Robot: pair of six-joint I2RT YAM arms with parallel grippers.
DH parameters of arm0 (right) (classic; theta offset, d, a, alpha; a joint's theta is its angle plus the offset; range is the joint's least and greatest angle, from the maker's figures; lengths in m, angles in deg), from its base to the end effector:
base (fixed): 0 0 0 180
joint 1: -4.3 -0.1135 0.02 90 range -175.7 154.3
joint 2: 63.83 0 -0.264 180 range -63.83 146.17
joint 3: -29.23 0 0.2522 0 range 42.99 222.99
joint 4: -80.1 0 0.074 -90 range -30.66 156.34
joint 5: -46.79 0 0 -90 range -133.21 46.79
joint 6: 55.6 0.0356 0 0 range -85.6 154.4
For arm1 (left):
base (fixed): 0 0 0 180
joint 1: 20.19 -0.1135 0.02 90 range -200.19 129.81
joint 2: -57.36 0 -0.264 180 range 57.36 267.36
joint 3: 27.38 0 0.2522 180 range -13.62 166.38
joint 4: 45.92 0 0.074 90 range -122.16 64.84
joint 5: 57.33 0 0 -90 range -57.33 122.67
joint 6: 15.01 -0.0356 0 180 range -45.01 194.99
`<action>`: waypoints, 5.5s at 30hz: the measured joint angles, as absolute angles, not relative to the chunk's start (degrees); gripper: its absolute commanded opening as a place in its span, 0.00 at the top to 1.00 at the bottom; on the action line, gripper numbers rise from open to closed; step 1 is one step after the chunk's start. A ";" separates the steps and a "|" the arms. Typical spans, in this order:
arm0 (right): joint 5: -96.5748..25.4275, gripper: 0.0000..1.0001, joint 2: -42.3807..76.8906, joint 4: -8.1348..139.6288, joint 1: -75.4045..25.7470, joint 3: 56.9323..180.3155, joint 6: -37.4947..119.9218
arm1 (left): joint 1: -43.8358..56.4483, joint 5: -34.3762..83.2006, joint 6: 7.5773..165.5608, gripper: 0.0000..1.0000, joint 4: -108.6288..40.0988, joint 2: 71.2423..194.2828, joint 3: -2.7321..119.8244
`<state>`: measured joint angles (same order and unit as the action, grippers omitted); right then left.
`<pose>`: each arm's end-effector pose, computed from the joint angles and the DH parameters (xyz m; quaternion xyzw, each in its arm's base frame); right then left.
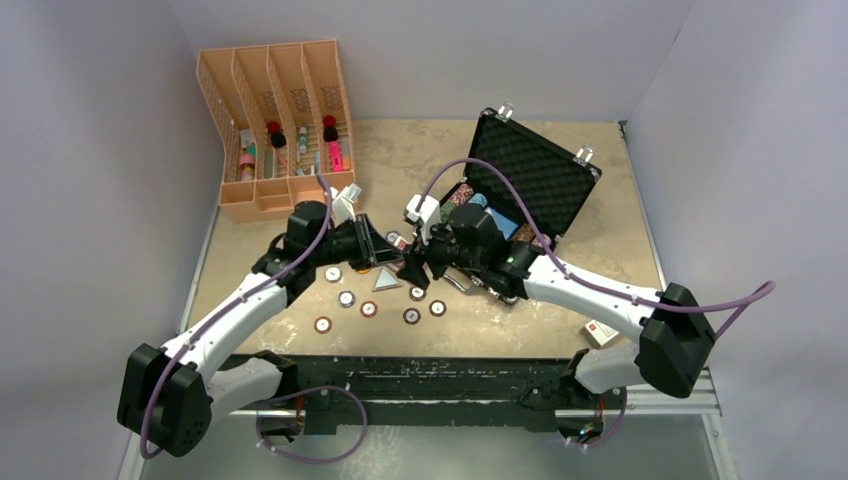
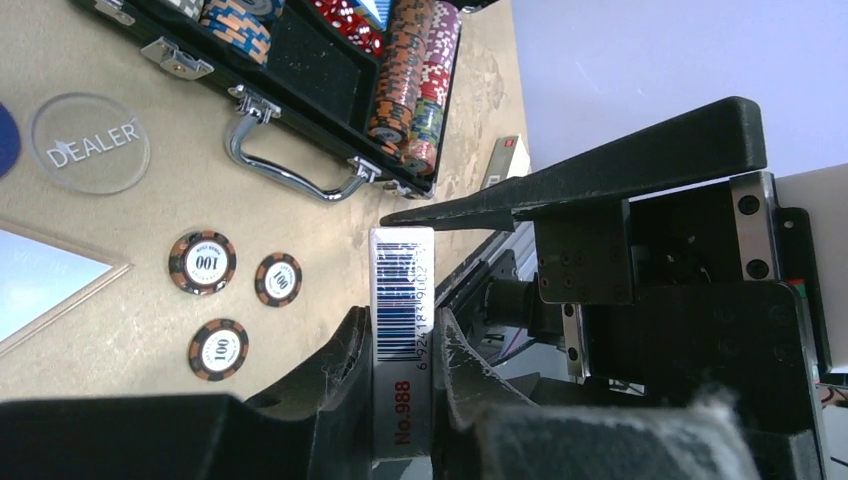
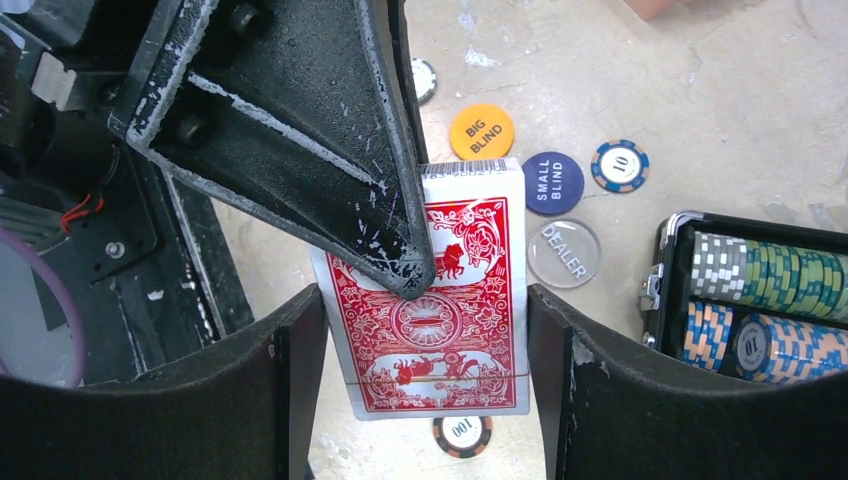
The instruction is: Pack up texas hold em set
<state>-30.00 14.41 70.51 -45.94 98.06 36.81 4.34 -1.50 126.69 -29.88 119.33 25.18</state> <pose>0.1970 0.2495 0.2953 -0.3889 0.7122 0.3397 0.4755 0.2084 -0.1171 0.2608 -0.0373 0.8224 -0.5105 0.2483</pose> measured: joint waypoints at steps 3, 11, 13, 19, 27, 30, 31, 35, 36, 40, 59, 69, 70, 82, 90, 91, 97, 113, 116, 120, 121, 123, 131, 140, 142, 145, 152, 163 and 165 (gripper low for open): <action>-29.22 0.06 14.45 70.22 -45.87 98.04 36.99 | 4.49 -0.95 125.23 1.00 -28.00 119.11 25.82; -29.65 0.02 13.76 70.66 -44.30 99.33 40.86 | 4.58 5.45 120.33 1.00 -21.57 118.37 27.83; -31.93 0.04 11.98 70.59 -43.95 99.33 43.15 | 4.58 6.81 119.87 1.00 -21.59 118.39 28.86; -44.19 0.08 1.73 67.60 -38.42 99.50 57.21 | 4.58 8.34 121.01 1.00 -28.83 121.56 30.36; -52.93 0.24 -3.47 52.98 -24.28 99.81 71.83 | 8.17 9.28 123.89 1.00 -39.45 135.99 36.09; -53.19 0.29 -4.36 51.56 -21.77 98.04 73.66 | 10.59 9.54 123.63 1.00 -41.64 141.36 40.55; -53.17 0.30 -4.98 51.64 -21.07 96.77 74.08 | 11.34 9.56 123.37 1.00 -42.12 143.29 42.21; -52.86 0.33 -6.99 52.04 -19.56 92.14 74.56 | 13.41 9.52 122.12 1.00 -42.60 150.76 48.48; -52.71 0.33 -7.23 52.23 -19.52 91.50 74.54 | 13.78 9.52 121.77 1.00 -42.62 152.45 49.73; -52.65 0.34 -7.23 53.52 -19.52 90.63 74.47 | 14.79 9.19 120.77 1.00 -41.88 157.41 52.40; -52.69 0.33 -6.86 56.26 -19.52 88.46 74.41 | 18.59 8.73 116.46 1.00 -31.78 170.39 61.93; -52.60 0.31 -6.59 57.72 -19.52 88.11 74.36 | 20.93 10.06 117.45 0.71 -33.31 173.38 63.85; -52.60 0.30 -6.44 57.74 -19.52 88.11 74.30 | 21.08 10.59 117.27 0.68 -33.22 173.56 64.29; -52.73 0.27 -6.18 57.74 -19.38 88.07 73.95 | 21.26 22.43 111.00 0.42 -20.39 171.94 68.46; -52.01 0.41 -5.15 58.90 -19.34 88.07 70.50 | 21.24 32.90 106.61 0.51 -14.21 165.36 72.50; -51.33 0.43 -4.25 59.58 -19.30 88.07 69.67 | 21.24 34.02 106.23 0.51 -13.68 164.53 72.48; -48.38 0.49 6.24 60.93 -19.45 90.30 64.90 | 20.82 42.19 105.36 0.52 -12.00 154.78 66.67; -52.32 0.26 29.95 60.10 -38.68 111.94 61.23 | 12.93 73.34 107.59 0.44 -10.45 112.80 42.52; -53.54 0.24 34.26 58.79 -41.55 114.91 61.36 | 12.93 78.65 108.29 0.41 -10.88 108.91 41.29; -54.50 0.16 40.20 56.04 -45.33 117.97 61.36 | 12.93 82.19 108.59 0.40 -11.56 106.20 40.22; -54.57 0.12 41.56 55.21 -46.16 118.76 61.32 | 12.93 82.69 108.70 0.40 -11.52 106.06 40.13; -54.74 0.07 44.22 53.46 -47.73 120.86 61.16 | 12.93 83.48 108.88 0.36 -11.50 106.13 40.13; -53.54 0.06 50.58 50.51 -52.21 126.34 59.50 | 12.93 85.77 110.23 0.26 -10.64 106.65 40.09; -52.60 0.07 55.07 48.19 -53.17 129.62 56.03 | 12.93 87.33 111.44 0.24 -9.77 107.33 40.09; -52.73 0.07 55.81 47.82 -53.33 130.36 55.20 | 12.93 87.52 111.44 0.24 -9.77 107.33 40.09; -52.65 0.08 56.11 47.25 -53.59 131.11 54.63 | 12.93 87.59 111.44 0.24 -9.77 107.33 40.09; -52.76 0.09 57.93 45.72 -54.53 133.18 53.71 | 12.93 87.63 111.44 0.24 -9.75 107.33 40.09; -55.36 0.22 59.48 42.90 -56.85 135.15 53.67 | 12.93 87.81 111.46 0.24 -9.73 107.33 40.09; -55.38 0.22 59.65 42.62 -56.85 135.52 54.12 | 12.93 87.83 111.46 0.24 -9.73 107.33 40.09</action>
